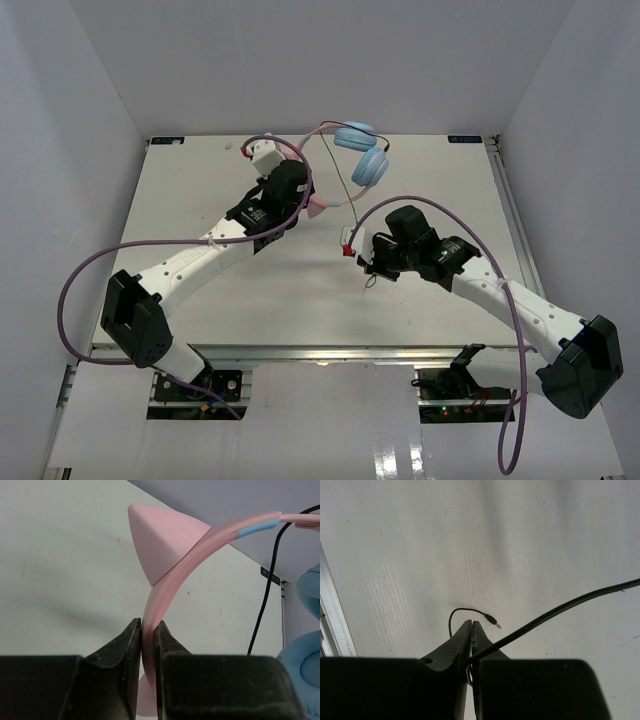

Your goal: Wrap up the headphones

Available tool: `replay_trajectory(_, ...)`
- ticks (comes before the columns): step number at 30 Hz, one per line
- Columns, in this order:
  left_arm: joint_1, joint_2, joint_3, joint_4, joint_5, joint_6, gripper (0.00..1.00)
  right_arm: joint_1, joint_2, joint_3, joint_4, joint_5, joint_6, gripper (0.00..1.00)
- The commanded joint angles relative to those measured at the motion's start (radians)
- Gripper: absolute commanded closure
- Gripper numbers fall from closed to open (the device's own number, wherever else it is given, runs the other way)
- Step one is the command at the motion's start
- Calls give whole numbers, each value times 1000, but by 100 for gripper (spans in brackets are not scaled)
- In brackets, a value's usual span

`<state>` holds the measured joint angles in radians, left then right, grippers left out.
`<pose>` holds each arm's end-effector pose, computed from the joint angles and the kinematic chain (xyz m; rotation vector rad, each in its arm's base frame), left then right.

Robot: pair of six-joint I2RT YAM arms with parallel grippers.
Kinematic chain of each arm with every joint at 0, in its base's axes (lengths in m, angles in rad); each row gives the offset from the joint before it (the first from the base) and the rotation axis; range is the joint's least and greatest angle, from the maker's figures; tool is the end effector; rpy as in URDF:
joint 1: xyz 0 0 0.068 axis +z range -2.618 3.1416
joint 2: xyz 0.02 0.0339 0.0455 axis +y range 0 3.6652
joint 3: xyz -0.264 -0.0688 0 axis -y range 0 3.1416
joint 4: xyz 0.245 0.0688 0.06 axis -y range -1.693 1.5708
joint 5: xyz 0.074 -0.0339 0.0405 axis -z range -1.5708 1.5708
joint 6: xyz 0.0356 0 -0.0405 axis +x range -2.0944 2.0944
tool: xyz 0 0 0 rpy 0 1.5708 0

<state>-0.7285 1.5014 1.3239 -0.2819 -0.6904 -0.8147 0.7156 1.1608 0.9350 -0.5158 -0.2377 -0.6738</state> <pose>0.2721 -0.2123 0.3477 -0.5023 1.8673 -0.3307 0.1810 0.1684 0.2859 -1.5663 1.6908 0.2960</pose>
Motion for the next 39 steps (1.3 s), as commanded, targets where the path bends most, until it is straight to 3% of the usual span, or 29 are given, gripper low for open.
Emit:
replay_trajectory(1,6,-1,61,78,17,-83,100,27,39,56,-15,-9,-25,92)
replay_trajectory(19,15,-9,-123,59,34,56,100,6,-15,232,-22,327,-161,92)
replay_trajectory(33,8,10,-192,49,296,184,100,5,-6,220,105,431,-210,92)
replay_trajectory(39,-7,40,-210,44,361,203,100,6,49,303,101,376,-168,92)
